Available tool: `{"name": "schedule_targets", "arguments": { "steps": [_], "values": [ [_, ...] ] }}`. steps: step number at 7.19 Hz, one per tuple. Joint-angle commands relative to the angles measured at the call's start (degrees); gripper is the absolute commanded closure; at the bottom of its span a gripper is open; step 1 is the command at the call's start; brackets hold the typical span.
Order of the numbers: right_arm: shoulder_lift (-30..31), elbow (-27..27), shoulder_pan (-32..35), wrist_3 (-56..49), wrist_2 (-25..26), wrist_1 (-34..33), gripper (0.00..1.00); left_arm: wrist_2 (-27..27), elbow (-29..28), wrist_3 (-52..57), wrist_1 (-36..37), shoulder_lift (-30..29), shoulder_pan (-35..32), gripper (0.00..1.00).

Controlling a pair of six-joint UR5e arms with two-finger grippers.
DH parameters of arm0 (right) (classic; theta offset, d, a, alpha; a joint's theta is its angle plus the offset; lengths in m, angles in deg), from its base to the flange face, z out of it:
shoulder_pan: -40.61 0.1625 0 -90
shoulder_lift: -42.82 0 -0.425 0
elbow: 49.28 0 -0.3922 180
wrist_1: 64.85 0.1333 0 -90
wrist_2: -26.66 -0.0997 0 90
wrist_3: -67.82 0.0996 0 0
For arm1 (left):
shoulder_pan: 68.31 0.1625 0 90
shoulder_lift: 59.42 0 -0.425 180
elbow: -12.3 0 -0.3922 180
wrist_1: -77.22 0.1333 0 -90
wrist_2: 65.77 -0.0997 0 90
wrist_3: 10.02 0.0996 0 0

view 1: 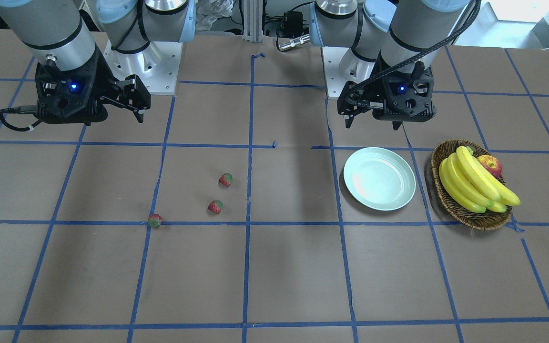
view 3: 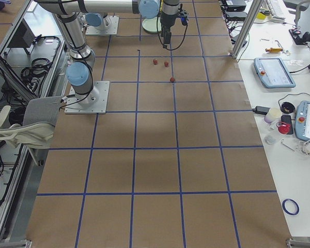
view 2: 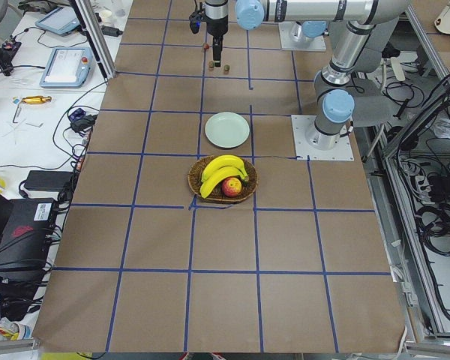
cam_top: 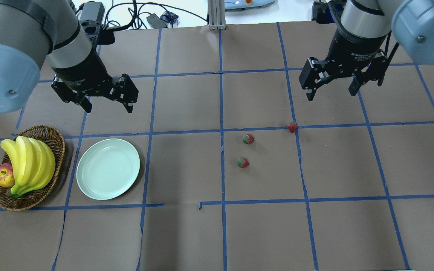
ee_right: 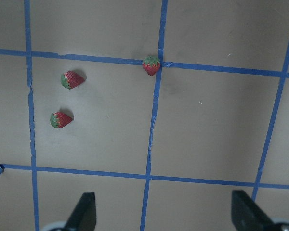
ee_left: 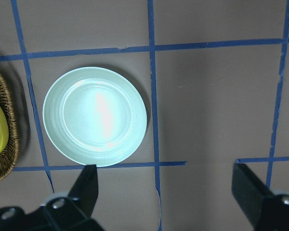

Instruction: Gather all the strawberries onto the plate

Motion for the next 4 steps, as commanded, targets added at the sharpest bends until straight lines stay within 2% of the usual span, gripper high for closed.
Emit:
{"name": "schedule_targets", "arguments": {
  "steps": [1,4],
  "values": [
    [-0.15,-0.24,0.28,-0.07,0.18,-0.17,0.0,0.01,0.53,0.0,0.0,-0.17,-0.04,0.0],
    [-1.46,-0.77,-0.07,0.02,0.0,-0.96,0.0,0.8,0.71,-0.61,0.0,-0.17,-0.13,0.0]
  ]
}}
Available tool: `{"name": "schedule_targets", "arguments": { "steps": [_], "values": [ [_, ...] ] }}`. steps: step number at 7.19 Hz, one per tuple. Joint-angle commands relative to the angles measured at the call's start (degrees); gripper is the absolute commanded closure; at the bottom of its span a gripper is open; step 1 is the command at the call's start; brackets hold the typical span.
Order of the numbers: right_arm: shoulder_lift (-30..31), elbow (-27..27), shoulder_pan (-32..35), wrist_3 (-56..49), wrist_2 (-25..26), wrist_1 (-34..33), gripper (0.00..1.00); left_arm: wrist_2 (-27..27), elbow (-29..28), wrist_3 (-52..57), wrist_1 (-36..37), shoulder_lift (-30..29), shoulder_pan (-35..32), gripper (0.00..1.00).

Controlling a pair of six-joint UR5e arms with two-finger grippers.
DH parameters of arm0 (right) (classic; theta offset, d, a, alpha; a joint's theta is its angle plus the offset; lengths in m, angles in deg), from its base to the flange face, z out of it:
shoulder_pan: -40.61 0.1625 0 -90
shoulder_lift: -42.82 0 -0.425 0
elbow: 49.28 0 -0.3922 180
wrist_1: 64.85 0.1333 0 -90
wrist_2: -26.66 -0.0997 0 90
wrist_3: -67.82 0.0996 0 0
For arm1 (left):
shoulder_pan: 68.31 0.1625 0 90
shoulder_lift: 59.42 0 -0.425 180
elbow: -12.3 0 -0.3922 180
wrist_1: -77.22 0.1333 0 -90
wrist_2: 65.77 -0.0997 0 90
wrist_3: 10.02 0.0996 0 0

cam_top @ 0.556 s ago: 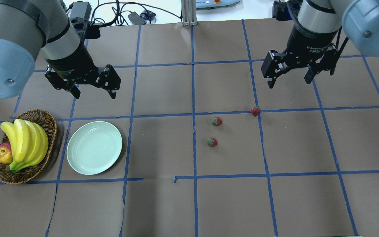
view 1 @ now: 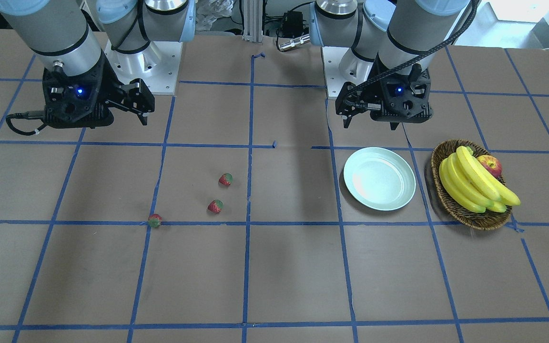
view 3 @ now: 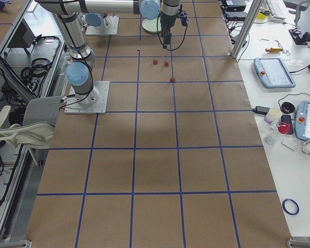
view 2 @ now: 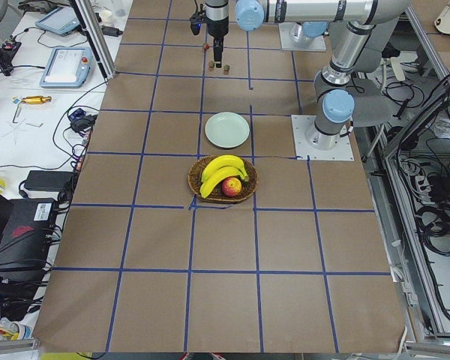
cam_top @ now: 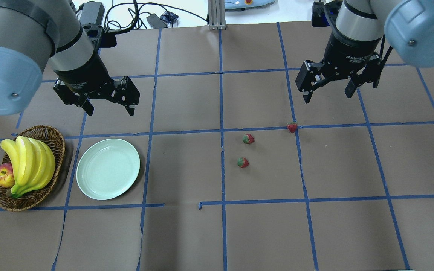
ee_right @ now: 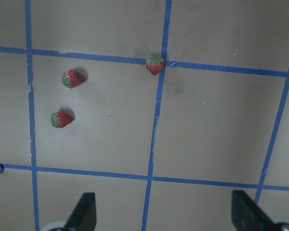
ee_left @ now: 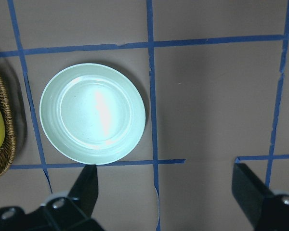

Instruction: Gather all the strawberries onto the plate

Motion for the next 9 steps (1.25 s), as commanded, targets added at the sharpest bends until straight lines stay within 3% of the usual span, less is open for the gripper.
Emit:
{"name": "schedule_targets", "arguments": {
  "steps": [1,9],
  "values": [
    [-1.5,-0.32,-0.27,-0.68,0.22,0.35,0.0,-0.38,-0.03,0.24,0.0,-0.08,-0.03,0.0],
    [-1.6,-0.32,0.08,-0.24,0.31,0.18,0.0,0.05,1.2,0.5,0.18,-1.49,-0.03,0.0]
  ]
}}
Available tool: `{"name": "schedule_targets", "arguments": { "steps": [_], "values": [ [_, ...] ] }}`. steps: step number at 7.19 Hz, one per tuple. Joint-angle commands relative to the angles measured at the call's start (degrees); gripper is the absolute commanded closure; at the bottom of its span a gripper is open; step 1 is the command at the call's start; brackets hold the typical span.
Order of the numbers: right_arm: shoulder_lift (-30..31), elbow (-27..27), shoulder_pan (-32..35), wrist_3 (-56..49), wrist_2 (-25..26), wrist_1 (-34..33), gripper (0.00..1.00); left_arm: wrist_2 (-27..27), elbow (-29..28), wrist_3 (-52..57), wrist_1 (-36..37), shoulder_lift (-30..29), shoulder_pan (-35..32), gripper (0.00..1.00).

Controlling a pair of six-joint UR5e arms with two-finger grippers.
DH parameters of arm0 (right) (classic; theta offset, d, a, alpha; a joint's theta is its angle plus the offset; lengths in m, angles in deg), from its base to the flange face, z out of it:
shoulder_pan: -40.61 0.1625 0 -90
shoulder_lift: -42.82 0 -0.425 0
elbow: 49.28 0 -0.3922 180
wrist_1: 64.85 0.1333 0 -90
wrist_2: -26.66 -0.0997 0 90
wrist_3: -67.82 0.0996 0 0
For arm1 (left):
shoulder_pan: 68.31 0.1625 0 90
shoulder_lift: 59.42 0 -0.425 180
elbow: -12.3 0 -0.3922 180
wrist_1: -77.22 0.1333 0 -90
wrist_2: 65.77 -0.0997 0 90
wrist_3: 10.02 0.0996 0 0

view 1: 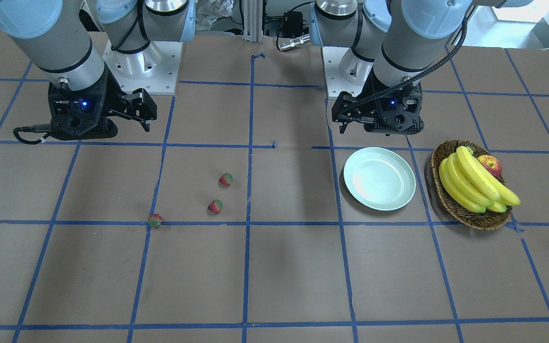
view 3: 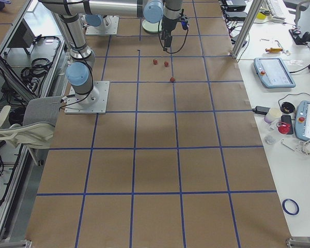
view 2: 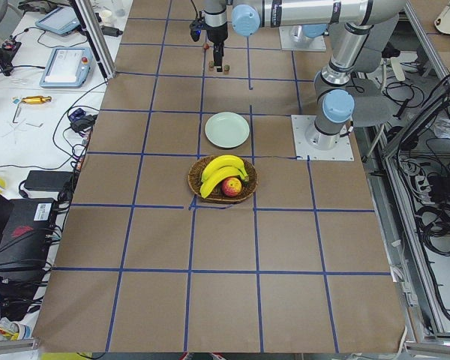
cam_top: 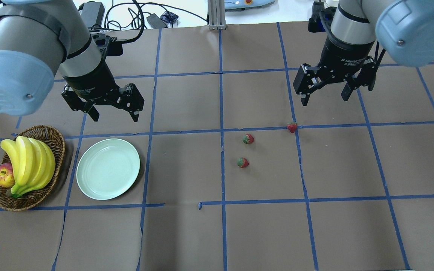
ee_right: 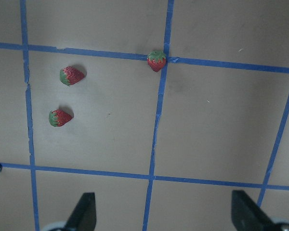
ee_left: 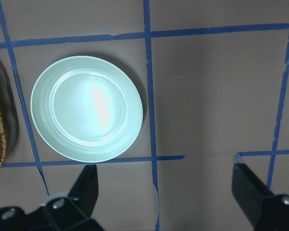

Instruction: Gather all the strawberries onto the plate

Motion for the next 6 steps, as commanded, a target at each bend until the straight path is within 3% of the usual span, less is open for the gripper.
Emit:
{"name": "schedule_targets", "arguments": {
  "steps": [1,3,6],
  "values": [
    [-0.18,-0.14,0.02,0.03,0.26,-0.09,0.0,0.01,0.13,0.04,0.03,-0.04,0.04,0.0],
    [-1.49,-0.57,0.1,-0.15,-0.62,-0.53,0.0,-0.26,0.04,0.04,0.38,-0.04,0.04,0.0],
    [-7.2,-4.87,0.1,-1.99,-0.71,-13.41,0.0,-0.17,0.13,0.04,0.38,-0.04,0.04,0.0]
  ]
}}
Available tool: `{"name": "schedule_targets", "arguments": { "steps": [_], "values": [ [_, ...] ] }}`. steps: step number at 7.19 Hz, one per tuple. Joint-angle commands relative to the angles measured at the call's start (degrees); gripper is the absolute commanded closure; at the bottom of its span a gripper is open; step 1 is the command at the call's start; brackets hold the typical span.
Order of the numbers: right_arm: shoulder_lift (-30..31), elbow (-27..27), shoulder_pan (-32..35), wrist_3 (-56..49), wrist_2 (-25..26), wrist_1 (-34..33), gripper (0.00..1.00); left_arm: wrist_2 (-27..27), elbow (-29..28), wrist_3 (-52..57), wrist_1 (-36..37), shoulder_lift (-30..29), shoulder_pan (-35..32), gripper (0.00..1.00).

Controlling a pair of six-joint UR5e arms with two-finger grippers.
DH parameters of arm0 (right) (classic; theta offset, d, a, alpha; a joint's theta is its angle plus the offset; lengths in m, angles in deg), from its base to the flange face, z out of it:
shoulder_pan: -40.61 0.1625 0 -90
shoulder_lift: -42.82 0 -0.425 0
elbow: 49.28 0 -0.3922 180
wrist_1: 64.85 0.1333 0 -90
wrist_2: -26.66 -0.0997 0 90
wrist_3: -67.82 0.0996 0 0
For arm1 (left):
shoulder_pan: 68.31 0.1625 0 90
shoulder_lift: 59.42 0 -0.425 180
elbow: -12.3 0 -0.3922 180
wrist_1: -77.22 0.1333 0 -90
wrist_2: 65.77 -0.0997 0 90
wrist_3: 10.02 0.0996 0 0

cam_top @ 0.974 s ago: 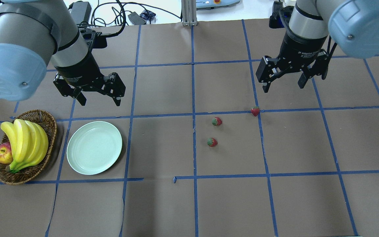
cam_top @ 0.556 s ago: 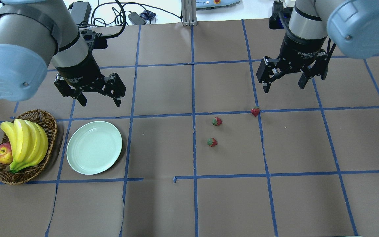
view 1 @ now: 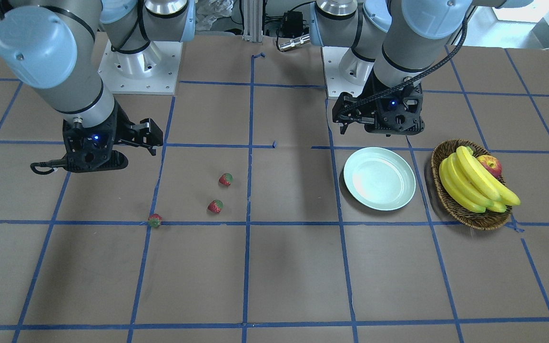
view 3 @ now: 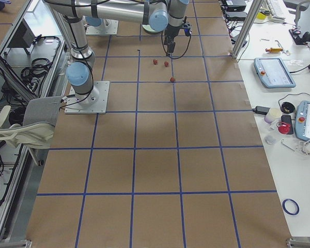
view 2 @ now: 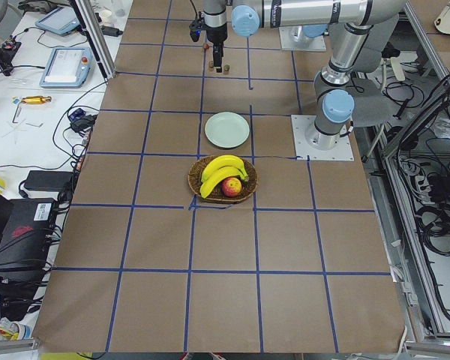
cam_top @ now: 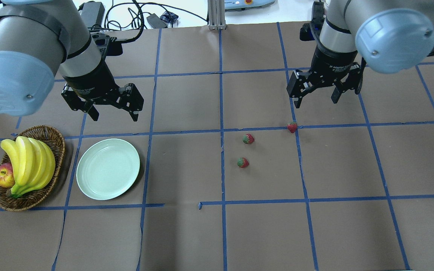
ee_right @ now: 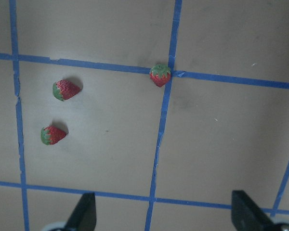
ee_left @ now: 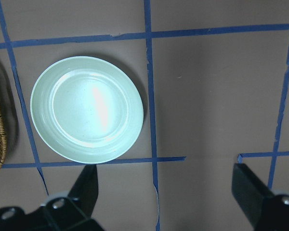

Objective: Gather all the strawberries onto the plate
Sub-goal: 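Move the right gripper down over the strawberry farthest from the robot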

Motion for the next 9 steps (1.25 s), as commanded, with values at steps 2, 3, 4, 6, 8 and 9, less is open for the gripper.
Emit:
{"name": "schedule_targets", "arguments": {
  "steps": [2,3,4,6,8,9],
  "values": [
    [-5.66,-5.5,0.09,-6.14,-0.11,-12.81,0.0,0.27,0.04,0.0,0.01,0.0,0.0,0.0],
    [-7.94,-7.08,0.09,-9.83,-0.03,-15.54,0.0,0.1,0.12,0.0,0.01,0.0,0.0,0.0],
    [-9.88,-9.1,0.09,-10.31,-0.11,-18.79,0.0,0.18,0.12,0.0,-0.08,-0.08,0.0,0.0],
    [-10.86,-12.27,0.09,-10.22,-0.29,-23.2,0.0,0.27,0.12,0.09,-0.16,-0.08,0.0,0.0],
    [-12.96,-12.55,0.09,-9.78,-0.29,-24.17,0.0,0.27,0.21,0.09,-0.16,-0.08,0.0,0.0],
    [-13.76,-12.55,0.09,-9.7,-0.29,-25.48,0.0,0.27,0.21,0.09,-0.16,-0.08,0.0,0.0]
  ]
}}
